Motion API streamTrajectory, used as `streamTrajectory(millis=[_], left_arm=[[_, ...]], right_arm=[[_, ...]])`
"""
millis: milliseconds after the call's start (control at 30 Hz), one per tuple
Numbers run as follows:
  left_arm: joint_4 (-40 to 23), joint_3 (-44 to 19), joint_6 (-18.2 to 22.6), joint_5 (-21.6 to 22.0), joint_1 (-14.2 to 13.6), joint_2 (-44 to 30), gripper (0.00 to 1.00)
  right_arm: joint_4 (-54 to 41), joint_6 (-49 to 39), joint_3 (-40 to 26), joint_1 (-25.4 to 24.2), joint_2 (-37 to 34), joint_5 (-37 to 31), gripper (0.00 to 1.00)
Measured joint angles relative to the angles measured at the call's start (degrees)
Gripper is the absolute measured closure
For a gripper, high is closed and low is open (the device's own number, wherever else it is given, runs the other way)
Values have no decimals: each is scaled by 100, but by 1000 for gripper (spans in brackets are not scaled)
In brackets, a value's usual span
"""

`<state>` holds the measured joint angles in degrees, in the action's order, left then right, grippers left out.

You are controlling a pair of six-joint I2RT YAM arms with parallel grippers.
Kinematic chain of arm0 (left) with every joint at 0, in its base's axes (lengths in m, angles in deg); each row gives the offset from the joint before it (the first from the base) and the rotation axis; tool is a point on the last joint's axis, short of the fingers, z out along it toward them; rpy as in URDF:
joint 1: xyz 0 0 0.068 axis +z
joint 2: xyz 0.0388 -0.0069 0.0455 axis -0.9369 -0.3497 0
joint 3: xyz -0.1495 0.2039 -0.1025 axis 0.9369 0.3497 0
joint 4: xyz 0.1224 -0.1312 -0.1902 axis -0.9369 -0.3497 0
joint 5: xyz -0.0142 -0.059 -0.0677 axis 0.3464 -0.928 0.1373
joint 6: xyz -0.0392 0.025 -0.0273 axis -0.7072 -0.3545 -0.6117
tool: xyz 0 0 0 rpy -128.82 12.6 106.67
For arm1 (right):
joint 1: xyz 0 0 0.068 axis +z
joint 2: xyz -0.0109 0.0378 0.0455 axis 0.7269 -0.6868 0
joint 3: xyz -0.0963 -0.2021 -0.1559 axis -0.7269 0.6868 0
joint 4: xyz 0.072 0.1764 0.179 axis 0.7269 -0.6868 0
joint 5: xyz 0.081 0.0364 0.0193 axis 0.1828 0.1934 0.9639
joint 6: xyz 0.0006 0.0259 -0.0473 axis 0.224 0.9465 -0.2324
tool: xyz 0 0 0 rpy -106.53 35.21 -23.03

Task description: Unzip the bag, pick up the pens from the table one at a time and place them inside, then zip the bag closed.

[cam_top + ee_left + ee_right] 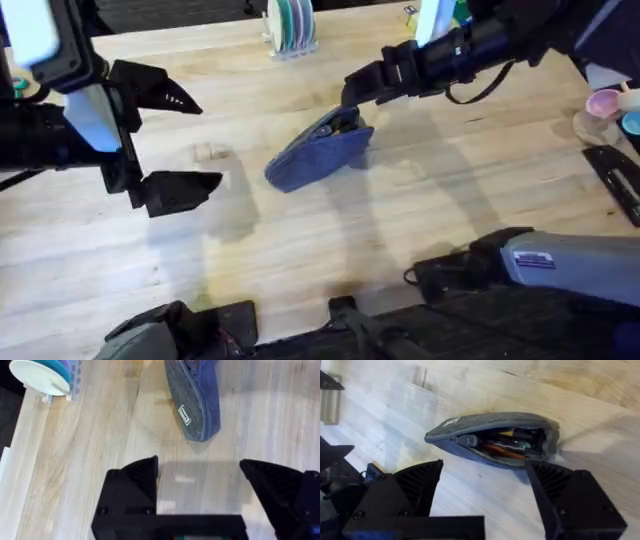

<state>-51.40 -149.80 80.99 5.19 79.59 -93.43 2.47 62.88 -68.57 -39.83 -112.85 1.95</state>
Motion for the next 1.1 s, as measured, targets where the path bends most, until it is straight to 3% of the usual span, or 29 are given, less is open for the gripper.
streamTrajectory(millis=[567,1100], left_arm=[[1,0,0,0,-2,0,7],[2,0,0,0,-2,-1,8]], right_arm=[[115,-212,-2,-174,-812,879,5],[361,-336,-2,-174,-845,926,5]])
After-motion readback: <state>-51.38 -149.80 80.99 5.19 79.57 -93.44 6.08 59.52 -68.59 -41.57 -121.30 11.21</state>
